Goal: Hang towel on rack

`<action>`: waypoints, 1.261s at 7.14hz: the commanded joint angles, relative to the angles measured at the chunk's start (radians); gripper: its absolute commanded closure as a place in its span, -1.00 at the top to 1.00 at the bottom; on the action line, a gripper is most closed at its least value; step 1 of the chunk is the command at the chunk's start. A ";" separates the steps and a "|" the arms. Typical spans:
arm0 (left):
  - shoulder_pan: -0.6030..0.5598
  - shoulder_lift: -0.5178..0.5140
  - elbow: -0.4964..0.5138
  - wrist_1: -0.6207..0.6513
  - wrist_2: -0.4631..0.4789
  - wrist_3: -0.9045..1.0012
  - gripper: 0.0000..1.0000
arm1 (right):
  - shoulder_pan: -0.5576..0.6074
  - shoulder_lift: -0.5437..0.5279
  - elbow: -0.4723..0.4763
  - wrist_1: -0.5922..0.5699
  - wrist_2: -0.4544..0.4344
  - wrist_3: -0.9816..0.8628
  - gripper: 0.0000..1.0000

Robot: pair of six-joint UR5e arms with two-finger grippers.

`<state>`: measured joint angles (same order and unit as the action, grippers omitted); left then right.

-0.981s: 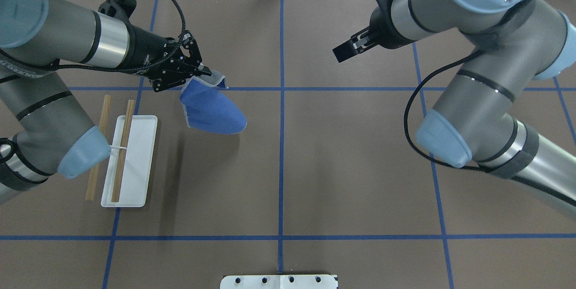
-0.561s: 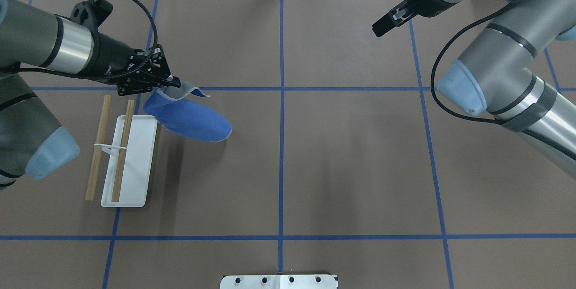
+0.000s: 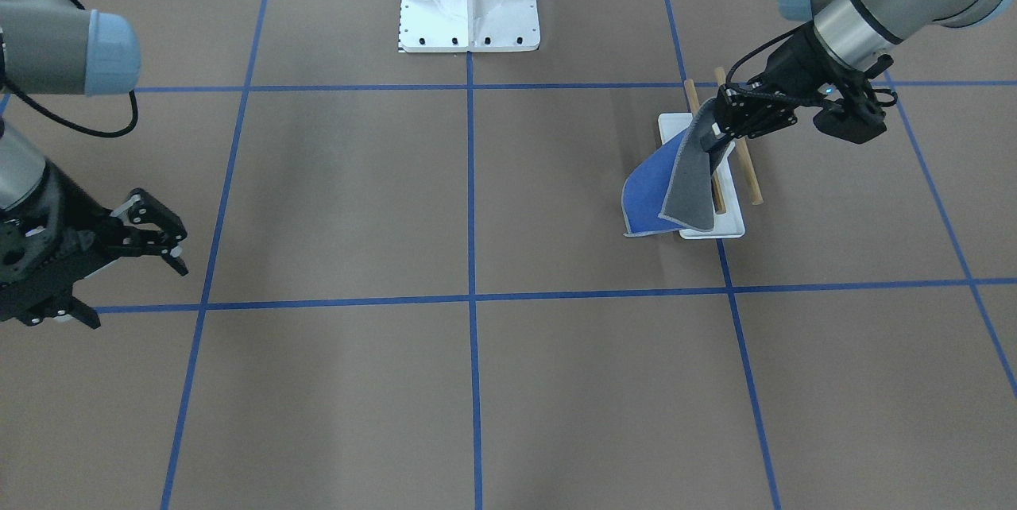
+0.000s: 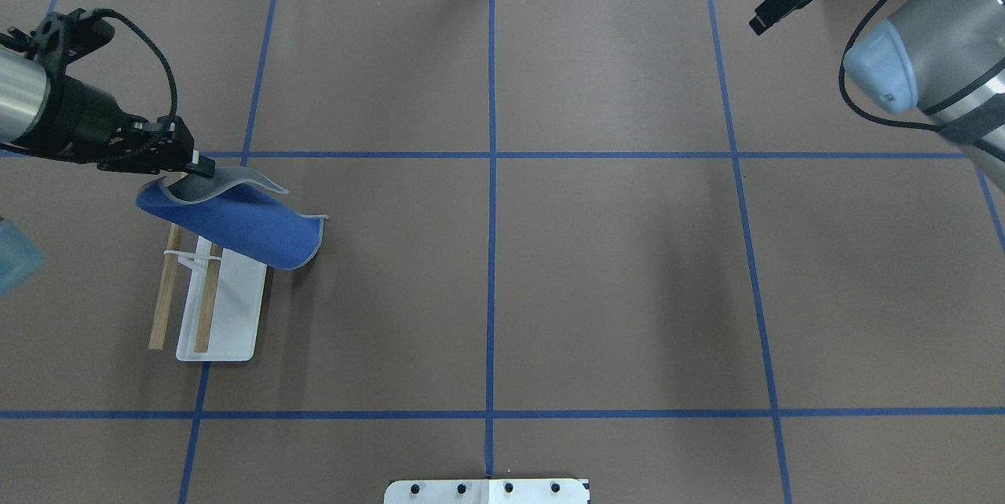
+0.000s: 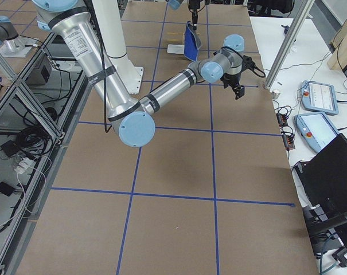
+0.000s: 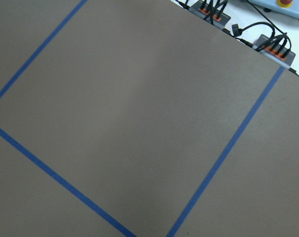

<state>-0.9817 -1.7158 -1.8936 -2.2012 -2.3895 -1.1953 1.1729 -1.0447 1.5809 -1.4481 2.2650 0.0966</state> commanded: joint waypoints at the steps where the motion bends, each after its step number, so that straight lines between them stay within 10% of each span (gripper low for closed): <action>1: -0.052 0.092 0.002 0.000 -0.040 0.167 -1.00 | 0.091 -0.031 -0.067 0.000 0.079 -0.166 0.98; 7: -0.066 0.124 0.083 -0.006 -0.027 0.321 -1.00 | 0.250 -0.138 -0.157 -0.051 0.087 -0.369 0.99; 8: -0.066 0.127 0.093 -0.008 -0.025 0.382 0.98 | 0.263 -0.152 -0.157 -0.052 0.087 -0.377 0.99; 9: -0.069 0.137 0.105 -0.005 -0.022 0.408 0.97 | 0.269 -0.175 -0.159 -0.052 0.081 -0.377 1.00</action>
<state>-1.0488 -1.5876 -1.8025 -2.2075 -2.4148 -0.8280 1.4297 -1.1957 1.4256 -1.4987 2.3504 -0.2711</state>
